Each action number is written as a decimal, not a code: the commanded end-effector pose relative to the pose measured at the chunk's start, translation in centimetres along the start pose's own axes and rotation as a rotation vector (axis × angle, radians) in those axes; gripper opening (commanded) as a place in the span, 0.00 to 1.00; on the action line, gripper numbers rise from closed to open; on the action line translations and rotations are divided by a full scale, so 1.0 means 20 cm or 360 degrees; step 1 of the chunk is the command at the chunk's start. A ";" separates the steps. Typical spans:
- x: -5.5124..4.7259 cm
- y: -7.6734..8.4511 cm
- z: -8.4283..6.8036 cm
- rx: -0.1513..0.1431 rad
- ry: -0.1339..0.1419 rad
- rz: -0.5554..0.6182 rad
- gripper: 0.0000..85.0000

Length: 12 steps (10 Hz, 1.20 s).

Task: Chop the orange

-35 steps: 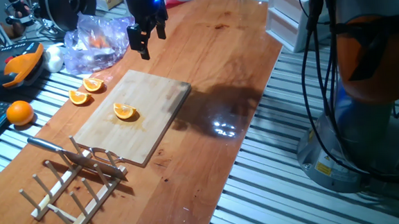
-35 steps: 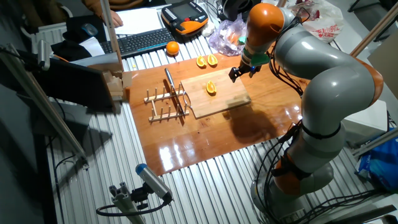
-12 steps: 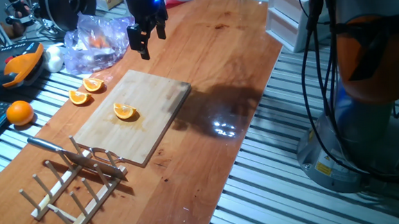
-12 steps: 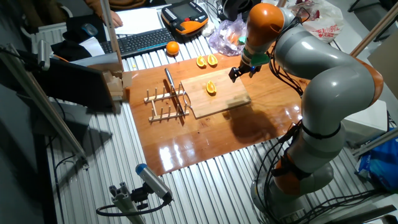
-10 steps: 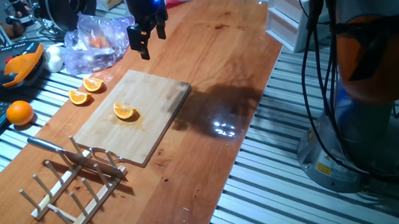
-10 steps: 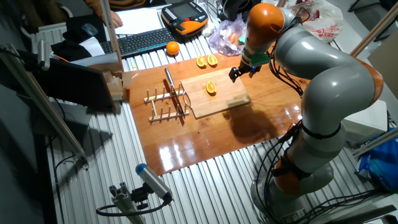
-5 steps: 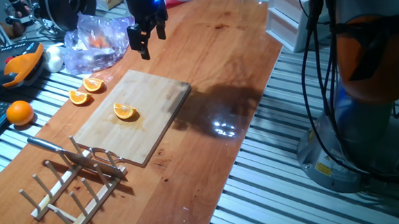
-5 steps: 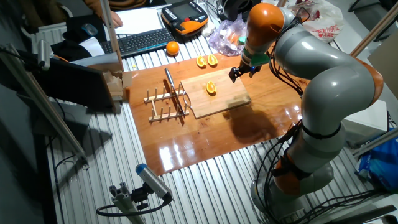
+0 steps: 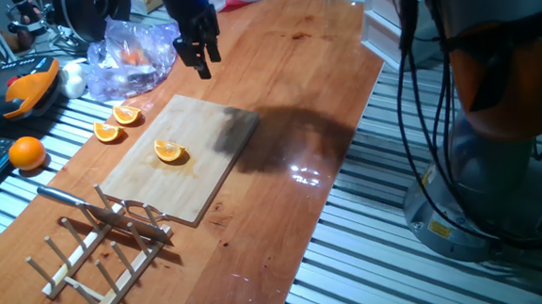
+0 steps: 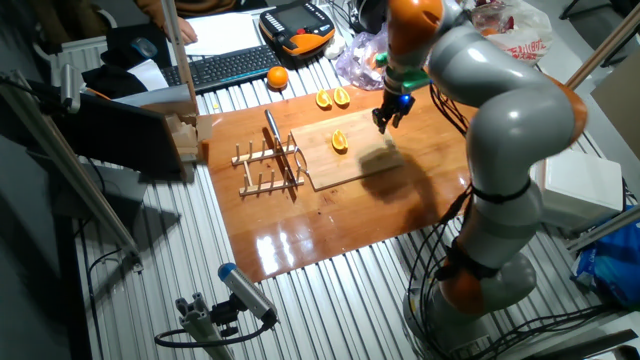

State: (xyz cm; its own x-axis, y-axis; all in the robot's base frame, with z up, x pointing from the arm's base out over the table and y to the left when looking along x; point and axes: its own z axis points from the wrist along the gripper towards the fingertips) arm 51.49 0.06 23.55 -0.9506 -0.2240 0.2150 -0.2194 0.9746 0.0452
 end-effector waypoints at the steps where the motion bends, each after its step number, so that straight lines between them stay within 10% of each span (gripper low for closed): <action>1: 0.00 0.00 0.00 0.0024 0.0008 -0.0132 0.00; 3: 0.00 0.00 0.00 0.0014 -0.0028 -0.0076 0.00; 4: 0.00 0.00 0.00 -0.0065 -0.0065 0.0029 0.00; 5: 0.00 0.00 0.00 -0.0145 -0.0044 0.0075 0.00; 7: 0.00 0.00 0.00 -0.0104 0.0009 0.0178 0.00; 9: 0.00 0.00 0.00 -0.0212 0.0011 0.0153 0.00; 11: 0.00 0.00 0.00 -0.0119 -0.0015 0.0142 0.00; 12: 0.00 0.00 0.00 0.0045 -0.0160 0.0234 0.00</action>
State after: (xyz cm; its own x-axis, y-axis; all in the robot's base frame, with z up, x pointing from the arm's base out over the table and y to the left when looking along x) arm 51.50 0.06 23.61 -0.9803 -0.0999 0.1701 -0.0901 0.9938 0.0644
